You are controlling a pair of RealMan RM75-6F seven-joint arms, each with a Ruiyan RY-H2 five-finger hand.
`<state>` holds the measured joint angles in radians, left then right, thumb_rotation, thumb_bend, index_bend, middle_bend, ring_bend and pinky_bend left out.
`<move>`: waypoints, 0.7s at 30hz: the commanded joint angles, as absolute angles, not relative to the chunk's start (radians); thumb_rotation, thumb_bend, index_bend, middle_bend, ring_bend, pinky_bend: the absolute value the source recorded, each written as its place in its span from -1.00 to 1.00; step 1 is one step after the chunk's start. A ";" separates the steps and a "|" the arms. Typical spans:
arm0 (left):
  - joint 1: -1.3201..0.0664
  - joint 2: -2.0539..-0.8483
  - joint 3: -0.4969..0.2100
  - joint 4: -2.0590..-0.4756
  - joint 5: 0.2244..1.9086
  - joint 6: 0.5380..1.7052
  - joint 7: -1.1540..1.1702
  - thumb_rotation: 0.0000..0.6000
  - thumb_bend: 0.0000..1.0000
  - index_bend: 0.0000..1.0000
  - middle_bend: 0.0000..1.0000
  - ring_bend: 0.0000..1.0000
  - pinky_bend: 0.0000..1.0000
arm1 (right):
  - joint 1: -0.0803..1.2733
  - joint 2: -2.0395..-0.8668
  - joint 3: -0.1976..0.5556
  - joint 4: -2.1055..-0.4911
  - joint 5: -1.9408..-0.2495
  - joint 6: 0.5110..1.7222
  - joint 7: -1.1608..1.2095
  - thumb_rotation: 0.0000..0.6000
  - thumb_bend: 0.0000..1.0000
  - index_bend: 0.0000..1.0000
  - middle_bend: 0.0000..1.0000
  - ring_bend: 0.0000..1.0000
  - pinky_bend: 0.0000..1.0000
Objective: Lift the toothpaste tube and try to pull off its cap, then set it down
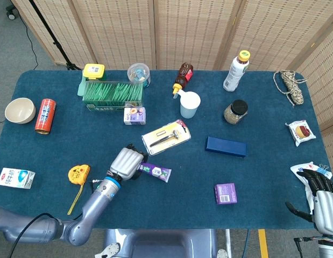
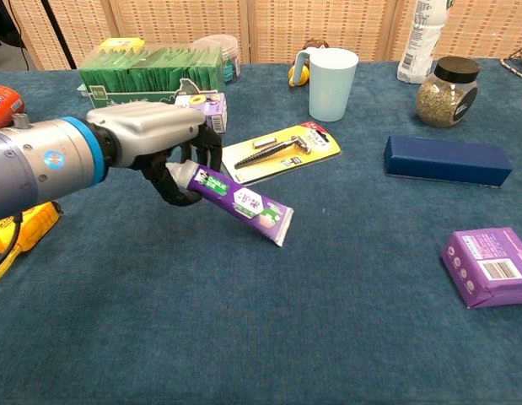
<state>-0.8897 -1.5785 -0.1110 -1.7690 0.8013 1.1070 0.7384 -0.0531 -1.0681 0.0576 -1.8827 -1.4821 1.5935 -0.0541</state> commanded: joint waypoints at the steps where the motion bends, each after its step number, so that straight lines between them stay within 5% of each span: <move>1: -0.856 -1.466 -0.088 -1.833 0.836 1.132 0.726 0.93 -0.33 -0.01 -0.06 -0.19 -0.59 | -0.051 -1.068 0.058 -1.887 -1.486 1.591 -0.057 1.00 -1.00 -0.54 -0.60 -0.68 -0.65; 12: -0.799 -1.223 -0.041 -1.916 0.910 1.140 0.703 0.95 -0.32 -0.01 -0.06 -0.21 -0.59 | -0.050 -1.067 0.058 -1.899 -1.495 1.592 -0.059 1.00 -1.00 -0.54 -0.60 -0.68 -0.64; 21: -0.818 -1.158 -0.007 -1.944 0.882 1.088 0.778 0.95 -0.33 -0.01 -0.06 -0.22 -0.59 | -0.055 -1.061 0.058 -1.902 -1.498 1.598 -0.051 1.00 -1.00 -0.55 -0.60 -0.68 -0.64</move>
<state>-0.8088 -1.1605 -0.0152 -1.9392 0.8962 1.1039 0.7587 -0.0541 -1.0620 0.0582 -1.9016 -1.4973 1.5972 -0.0515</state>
